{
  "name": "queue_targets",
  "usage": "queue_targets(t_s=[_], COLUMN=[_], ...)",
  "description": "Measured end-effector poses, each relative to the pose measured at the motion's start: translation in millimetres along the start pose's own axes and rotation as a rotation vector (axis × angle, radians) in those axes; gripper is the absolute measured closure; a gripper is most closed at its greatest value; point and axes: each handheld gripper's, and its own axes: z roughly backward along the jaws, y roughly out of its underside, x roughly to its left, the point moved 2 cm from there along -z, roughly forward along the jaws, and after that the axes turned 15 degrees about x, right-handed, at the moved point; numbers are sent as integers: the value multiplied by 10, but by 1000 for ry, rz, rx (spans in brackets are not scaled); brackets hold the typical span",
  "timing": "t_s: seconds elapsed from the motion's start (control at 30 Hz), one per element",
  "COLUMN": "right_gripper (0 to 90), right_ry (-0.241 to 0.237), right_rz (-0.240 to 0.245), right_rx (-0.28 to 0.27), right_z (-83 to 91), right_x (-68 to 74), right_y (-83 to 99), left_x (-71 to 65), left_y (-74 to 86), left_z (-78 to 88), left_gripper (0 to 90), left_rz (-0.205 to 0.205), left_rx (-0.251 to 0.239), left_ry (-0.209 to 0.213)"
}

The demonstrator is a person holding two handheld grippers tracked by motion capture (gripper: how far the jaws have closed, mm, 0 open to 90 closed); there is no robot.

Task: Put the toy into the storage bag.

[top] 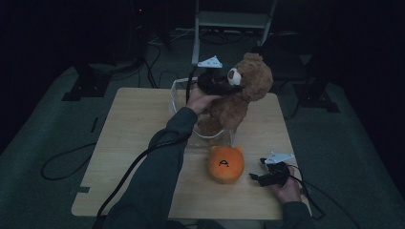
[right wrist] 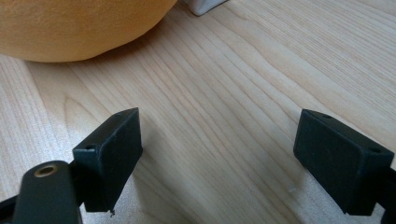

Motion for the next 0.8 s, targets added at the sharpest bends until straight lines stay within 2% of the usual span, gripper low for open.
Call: queue_targets(t_s=[0.57,0.77,0.8], right_gripper=[146,146,146], right_ry=[1,2,1], right_rz=[1,2,2], right_rx=[1,0,-1], right_z=[0,-1,-1], right_x=[-1,-2,-2], right_y=[1,0,0], left_x=[40,63,68], left_y=[78,112,129], left_z=[17,23,21], left_gripper=[405,384,384], left_rz=[20,39,47], left_rx=[22,27,41], left_ry=[20,31,30])
